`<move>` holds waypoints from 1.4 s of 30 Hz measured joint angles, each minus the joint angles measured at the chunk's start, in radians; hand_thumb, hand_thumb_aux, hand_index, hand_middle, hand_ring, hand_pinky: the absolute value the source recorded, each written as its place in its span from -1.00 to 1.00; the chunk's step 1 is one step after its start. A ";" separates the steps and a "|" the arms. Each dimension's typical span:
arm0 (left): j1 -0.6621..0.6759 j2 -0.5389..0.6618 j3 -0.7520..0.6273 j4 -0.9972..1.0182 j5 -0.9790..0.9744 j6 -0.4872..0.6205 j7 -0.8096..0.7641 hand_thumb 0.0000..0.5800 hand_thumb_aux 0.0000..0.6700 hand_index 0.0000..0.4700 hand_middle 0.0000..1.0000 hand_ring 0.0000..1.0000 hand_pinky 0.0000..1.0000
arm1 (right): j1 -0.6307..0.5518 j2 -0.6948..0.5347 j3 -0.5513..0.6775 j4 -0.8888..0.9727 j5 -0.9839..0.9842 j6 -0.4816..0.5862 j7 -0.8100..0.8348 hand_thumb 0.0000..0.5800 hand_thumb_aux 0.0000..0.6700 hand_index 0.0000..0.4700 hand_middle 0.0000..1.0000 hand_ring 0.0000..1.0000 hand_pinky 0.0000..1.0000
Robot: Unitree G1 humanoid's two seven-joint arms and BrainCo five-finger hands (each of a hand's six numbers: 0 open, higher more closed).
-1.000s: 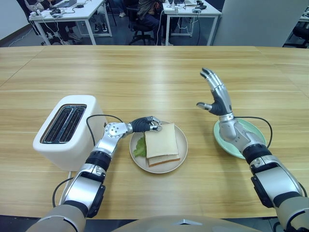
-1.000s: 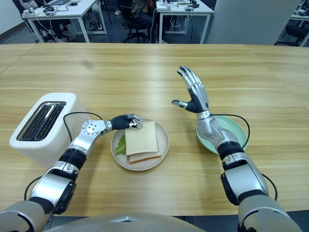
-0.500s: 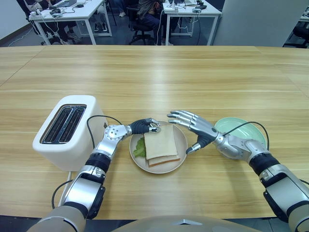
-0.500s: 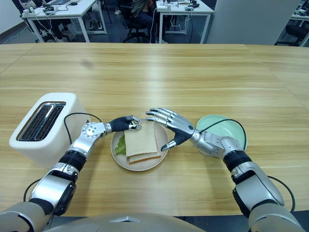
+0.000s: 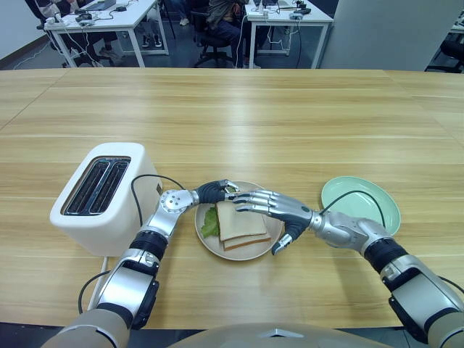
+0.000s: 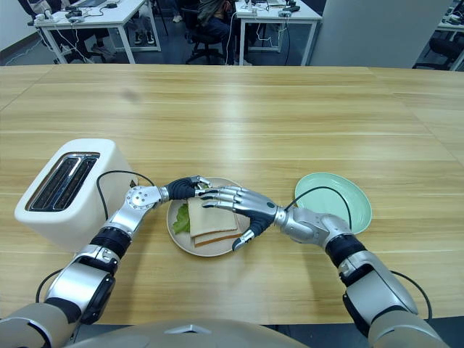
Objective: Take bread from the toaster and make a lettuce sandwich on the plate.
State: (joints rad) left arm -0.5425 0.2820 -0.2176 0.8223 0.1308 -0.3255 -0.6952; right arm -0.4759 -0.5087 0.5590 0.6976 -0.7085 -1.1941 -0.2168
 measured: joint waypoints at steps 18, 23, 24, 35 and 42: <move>-0.006 -0.016 -0.013 0.040 0.029 -0.031 0.036 -1.00 -1.00 -1.00 0.61 0.61 0.61 | 0.023 0.092 0.054 0.109 0.366 0.066 0.585 -1.00 -1.00 -1.00 -1.00 -1.00 -1.00; -0.006 -0.010 -0.008 0.028 0.029 -0.041 0.072 -1.00 -1.00 -1.00 0.47 0.47 0.47 | 0.043 0.092 0.031 0.077 0.436 0.118 0.683 -1.00 -1.00 -1.00 -1.00 -1.00 -1.00; -0.006 -0.005 -0.004 0.024 0.029 -0.042 0.081 -1.00 -1.00 -1.00 0.47 0.47 0.47 | 0.046 0.092 0.026 0.074 0.442 0.122 0.691 -1.00 -1.00 -1.00 -1.00 -1.00 -1.00; -0.076 0.133 0.094 -0.343 0.222 -0.102 0.532 -1.00 -1.00 -1.00 0.47 0.47 0.47 | 0.077 0.093 -0.001 0.041 0.467 0.157 0.765 -1.00 -1.00 -1.00 -1.00 -1.00 -1.00; 0.033 0.122 0.109 -0.567 0.286 -0.074 0.647 -1.00 -1.00 -1.00 0.44 0.44 0.44 | 0.081 0.103 -0.031 0.024 0.465 0.162 0.754 -1.00 -1.00 -1.00 -1.00 -1.00 -1.00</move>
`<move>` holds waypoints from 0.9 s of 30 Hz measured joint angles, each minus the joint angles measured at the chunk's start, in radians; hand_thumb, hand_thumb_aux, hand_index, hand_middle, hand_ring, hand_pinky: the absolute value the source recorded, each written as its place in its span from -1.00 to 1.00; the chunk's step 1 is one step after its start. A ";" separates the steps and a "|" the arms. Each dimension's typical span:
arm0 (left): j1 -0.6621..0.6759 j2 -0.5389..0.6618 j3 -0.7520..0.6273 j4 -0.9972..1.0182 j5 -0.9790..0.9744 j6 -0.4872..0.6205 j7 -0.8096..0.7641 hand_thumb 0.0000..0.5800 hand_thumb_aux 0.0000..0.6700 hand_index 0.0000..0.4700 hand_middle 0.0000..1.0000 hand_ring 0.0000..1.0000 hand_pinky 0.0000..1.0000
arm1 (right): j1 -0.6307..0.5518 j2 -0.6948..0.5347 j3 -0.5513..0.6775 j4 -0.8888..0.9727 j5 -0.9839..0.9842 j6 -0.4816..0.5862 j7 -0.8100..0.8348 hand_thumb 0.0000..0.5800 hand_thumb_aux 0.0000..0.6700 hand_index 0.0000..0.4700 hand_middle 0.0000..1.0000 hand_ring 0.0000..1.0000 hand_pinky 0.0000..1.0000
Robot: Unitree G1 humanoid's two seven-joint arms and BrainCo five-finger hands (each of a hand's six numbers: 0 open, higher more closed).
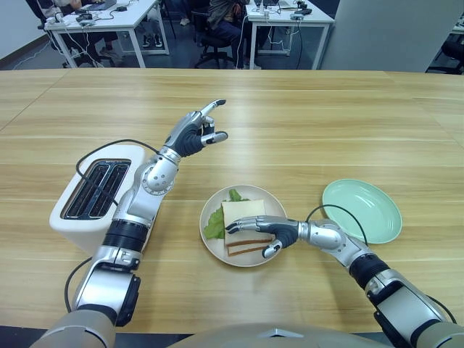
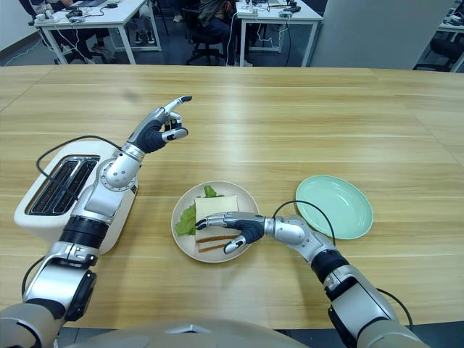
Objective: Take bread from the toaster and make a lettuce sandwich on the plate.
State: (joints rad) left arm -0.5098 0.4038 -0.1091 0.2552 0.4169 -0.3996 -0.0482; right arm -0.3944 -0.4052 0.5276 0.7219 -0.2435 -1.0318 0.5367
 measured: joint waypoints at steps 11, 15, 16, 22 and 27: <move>0.194 -0.016 0.116 -0.338 -0.071 0.093 0.014 -1.00 -1.00 -1.00 0.33 0.33 0.33 | 0.046 0.057 -0.229 -0.318 0.449 0.114 -0.003 -1.00 -1.00 -1.00 -1.00 -1.00 -1.00; 0.259 -0.017 0.163 -0.433 -0.105 0.129 0.006 -1.00 -1.00 -1.00 0.32 0.32 0.32 | 0.098 0.057 -0.272 -0.408 0.548 0.181 0.025 -1.00 -1.00 -1.00 -1.00 -1.00 -1.00; 0.275 -0.018 0.168 -0.458 -0.117 0.142 -0.005 -1.00 -1.00 -1.00 0.32 0.32 0.32 | 0.111 0.057 -0.279 -0.416 0.554 0.189 0.028 -1.00 -1.00 -1.00 -1.00 -1.00 -1.00; 0.549 0.045 0.119 -0.655 -0.389 0.219 -0.268 -1.00 -1.00 -1.00 -0.33 -0.33 -0.33 | 0.274 -0.039 -0.317 -0.479 0.611 0.285 0.138 -1.00 -1.00 -1.00 -1.00 -1.00 -1.00; 0.754 0.223 0.127 -0.700 -0.556 0.251 -0.510 -1.00 -1.00 -1.00 -1.00 -1.00 -1.00 | 0.409 -0.229 -0.280 -0.644 0.728 0.513 0.387 -1.00 -1.00 -1.00 -1.00 -1.00 -1.00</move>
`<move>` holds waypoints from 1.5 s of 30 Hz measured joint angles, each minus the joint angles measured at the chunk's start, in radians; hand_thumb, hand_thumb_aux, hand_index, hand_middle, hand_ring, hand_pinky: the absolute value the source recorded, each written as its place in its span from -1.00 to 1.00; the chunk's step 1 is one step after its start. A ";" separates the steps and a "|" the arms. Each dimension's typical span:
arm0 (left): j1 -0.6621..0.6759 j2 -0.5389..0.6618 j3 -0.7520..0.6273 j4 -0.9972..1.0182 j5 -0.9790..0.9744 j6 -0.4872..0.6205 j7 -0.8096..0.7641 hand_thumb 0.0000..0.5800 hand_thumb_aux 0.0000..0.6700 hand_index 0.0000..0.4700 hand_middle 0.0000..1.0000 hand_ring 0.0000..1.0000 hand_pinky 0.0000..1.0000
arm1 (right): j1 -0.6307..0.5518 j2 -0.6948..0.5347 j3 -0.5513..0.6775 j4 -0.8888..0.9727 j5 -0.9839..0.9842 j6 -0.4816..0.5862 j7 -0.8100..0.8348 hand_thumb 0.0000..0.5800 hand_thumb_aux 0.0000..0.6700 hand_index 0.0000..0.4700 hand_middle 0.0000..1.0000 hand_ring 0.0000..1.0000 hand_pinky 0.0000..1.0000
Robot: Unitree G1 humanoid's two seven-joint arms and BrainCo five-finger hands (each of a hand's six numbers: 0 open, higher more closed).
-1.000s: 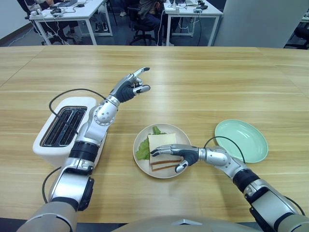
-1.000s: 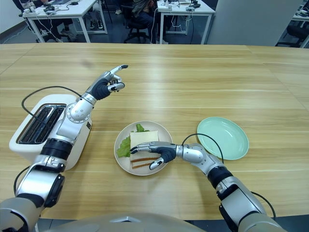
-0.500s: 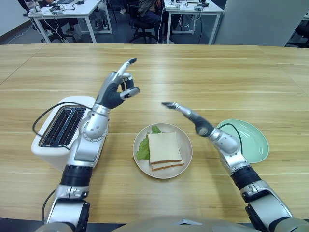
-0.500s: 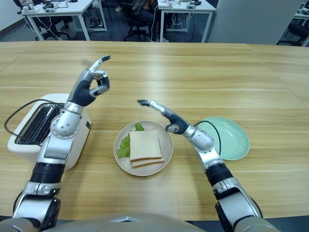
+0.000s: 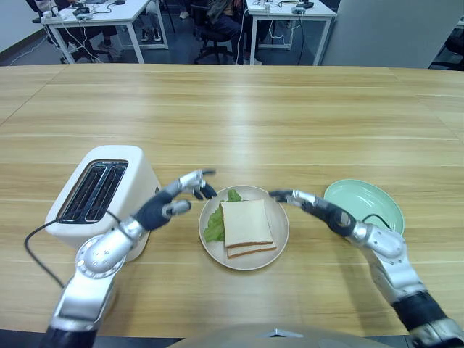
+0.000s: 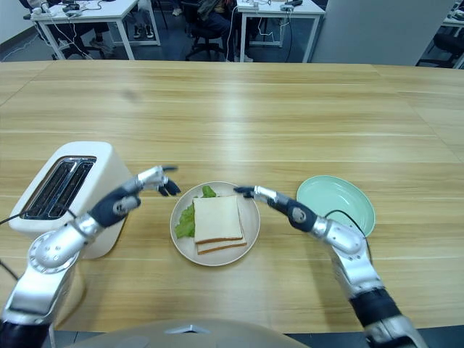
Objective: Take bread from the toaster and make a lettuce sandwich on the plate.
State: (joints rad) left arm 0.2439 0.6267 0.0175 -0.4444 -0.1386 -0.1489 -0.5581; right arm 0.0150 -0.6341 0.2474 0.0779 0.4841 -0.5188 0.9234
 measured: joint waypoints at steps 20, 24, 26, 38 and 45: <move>0.178 0.144 -0.089 0.000 0.051 0.004 -0.224 1.00 1.00 0.96 1.00 1.00 1.00 | 0.080 0.021 0.004 -0.061 -0.092 0.176 0.143 1.00 1.00 0.96 1.00 1.00 1.00; 0.171 0.148 -0.147 0.014 0.086 0.004 -0.246 1.00 1.00 0.96 1.00 1.00 1.00 | 0.092 0.021 0.021 -0.063 -0.111 0.199 0.176 1.00 1.00 0.96 1.00 1.00 1.00; 0.138 0.142 -0.199 0.054 0.163 -0.002 -0.238 1.00 1.00 0.96 1.00 1.00 1.00 | 0.092 0.015 0.039 -0.058 -0.167 0.200 0.178 1.00 1.00 0.96 1.00 1.00 1.00; -0.041 0.075 -0.380 0.295 0.486 -0.097 -0.138 1.00 1.00 0.96 1.00 1.00 1.00 | 0.013 0.021 0.140 0.091 -0.606 0.030 0.021 1.00 1.00 0.96 1.00 1.00 1.00; -0.166 0.023 -0.408 0.433 0.585 -0.151 -0.048 1.00 1.00 0.96 1.00 1.00 1.00 | -0.087 0.057 0.175 0.176 -0.779 -0.046 -0.136 1.00 1.00 0.96 1.00 1.00 1.00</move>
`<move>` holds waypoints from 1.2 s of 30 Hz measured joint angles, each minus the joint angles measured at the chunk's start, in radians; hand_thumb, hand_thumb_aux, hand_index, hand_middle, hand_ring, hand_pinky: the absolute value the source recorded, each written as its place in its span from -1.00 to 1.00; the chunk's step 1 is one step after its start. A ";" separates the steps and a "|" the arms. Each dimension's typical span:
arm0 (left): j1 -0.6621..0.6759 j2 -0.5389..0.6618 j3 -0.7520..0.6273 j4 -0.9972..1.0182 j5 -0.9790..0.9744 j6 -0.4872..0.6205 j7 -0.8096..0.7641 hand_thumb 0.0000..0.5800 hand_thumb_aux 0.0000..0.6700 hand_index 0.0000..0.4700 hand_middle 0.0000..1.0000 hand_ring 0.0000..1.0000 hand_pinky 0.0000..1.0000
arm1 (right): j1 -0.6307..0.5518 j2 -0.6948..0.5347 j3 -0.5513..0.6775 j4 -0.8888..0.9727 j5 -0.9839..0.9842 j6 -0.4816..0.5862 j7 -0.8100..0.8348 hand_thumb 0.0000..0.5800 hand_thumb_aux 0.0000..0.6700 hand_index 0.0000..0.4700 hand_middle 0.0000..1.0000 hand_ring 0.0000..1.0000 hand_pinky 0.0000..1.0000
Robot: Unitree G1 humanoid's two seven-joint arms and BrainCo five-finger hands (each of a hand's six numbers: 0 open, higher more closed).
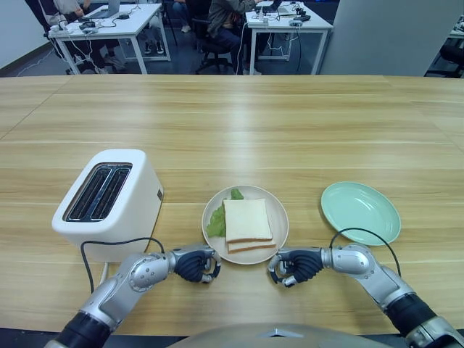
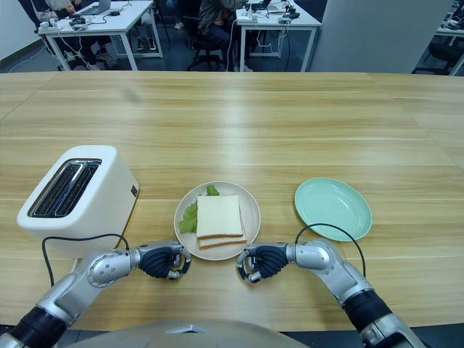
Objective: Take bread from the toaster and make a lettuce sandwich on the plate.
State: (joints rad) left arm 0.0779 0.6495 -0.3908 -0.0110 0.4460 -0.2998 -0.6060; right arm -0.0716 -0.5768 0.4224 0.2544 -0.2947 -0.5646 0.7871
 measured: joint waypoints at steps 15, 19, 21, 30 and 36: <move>-0.304 -0.131 -0.055 0.310 0.096 -0.011 0.083 1.00 1.00 0.96 1.00 1.00 1.00 | -0.334 0.116 0.104 0.370 -0.281 -0.056 -0.315 1.00 1.00 0.96 1.00 1.00 1.00; -0.381 -0.164 -0.060 0.415 0.118 0.005 0.133 1.00 1.00 0.96 1.00 1.00 1.00 | -0.407 0.136 0.122 0.466 -0.306 -0.057 -0.365 1.00 1.00 0.96 1.00 1.00 1.00; -0.434 -0.181 -0.065 0.482 0.140 0.017 0.171 1.00 1.00 0.96 1.00 1.00 1.00 | -0.440 0.146 0.125 0.518 -0.321 -0.056 -0.400 1.00 1.00 0.96 1.00 1.00 1.00; -0.480 -0.203 -0.058 0.573 0.141 0.001 0.271 1.00 1.00 0.96 1.00 1.00 1.00 | -0.498 0.174 0.118 0.634 -0.317 -0.079 -0.486 1.00 1.00 0.96 1.00 1.00 1.00; -0.257 -0.153 0.043 0.237 -0.098 -0.033 0.162 0.12 -0.33 -0.34 1.00 1.00 1.00 | -0.289 0.143 0.047 0.395 0.075 -0.145 -0.194 -1.00 -1.00 -1.00 0.22 0.22 0.22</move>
State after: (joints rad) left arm -0.1791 0.4963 -0.3477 0.2258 0.3477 -0.3330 -0.4444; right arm -0.3609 -0.4337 0.4695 0.6494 -0.2194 -0.7098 0.5929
